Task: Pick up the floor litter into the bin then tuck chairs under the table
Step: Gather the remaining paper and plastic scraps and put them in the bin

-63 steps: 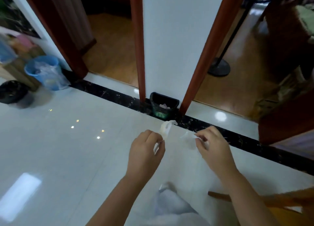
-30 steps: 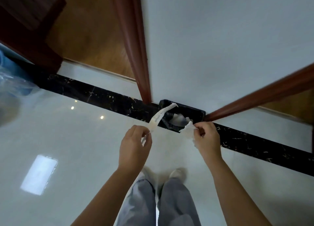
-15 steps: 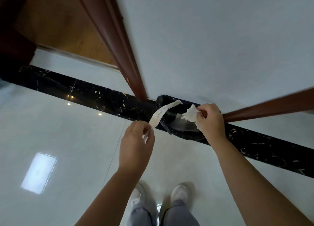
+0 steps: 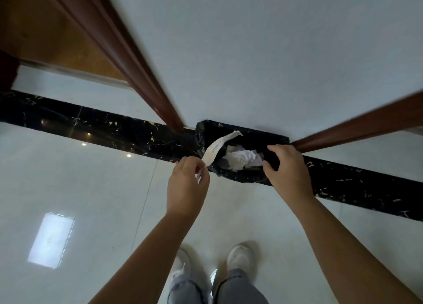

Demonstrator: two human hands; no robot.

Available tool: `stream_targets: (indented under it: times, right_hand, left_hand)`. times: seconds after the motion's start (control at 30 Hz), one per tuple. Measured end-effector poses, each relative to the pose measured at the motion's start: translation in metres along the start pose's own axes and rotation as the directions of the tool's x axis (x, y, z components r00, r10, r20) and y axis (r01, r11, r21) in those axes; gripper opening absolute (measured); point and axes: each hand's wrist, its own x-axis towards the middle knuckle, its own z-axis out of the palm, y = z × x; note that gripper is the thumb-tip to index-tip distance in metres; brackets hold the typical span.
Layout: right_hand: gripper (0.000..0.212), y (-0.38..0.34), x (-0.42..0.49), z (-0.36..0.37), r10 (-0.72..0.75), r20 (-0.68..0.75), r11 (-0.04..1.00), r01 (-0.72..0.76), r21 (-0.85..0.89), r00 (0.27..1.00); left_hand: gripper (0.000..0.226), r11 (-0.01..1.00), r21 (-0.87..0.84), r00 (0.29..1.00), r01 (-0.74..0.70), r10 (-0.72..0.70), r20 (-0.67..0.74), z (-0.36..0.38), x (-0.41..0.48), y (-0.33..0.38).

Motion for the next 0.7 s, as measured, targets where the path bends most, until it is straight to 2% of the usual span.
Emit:
stream_targets:
  times: [0.17, 0.43, 0.6, 0.7]
  right_hand:
    - [0.034, 0.017, -0.014, -0.022, -0.028, -0.049, 0.999, 0.027, -0.031, 0.998]
    - [0.039, 0.047, -0.034, -0.015, 0.036, -0.033, 0.999, -0.036, 0.008, 0.999]
    - [0.038, 0.050, -0.051, -0.014, 0.031, -0.018, 1.000, -0.030, 0.006, 0.999]
    - [0.039, 0.045, -0.059, -0.022, 0.043, -0.006, 0.999, -0.043, 0.011, 0.999]
  left_hand:
    - [0.004, 0.997, 0.038, 0.995, -0.070, 0.067, 0.074, 0.032, 0.009, 0.004]
    - [0.009, 0.981, 0.105, 0.969, -0.165, 0.141, 0.203, 0.089, 0.029, 0.004]
    - [0.024, 0.943, 0.240, 0.967, -0.232, 0.197, 0.161, 0.098, 0.045, -0.003]
    - [0.024, 0.926, 0.274, 0.963, -0.260, 0.229, 0.139, 0.084, 0.044, 0.001]
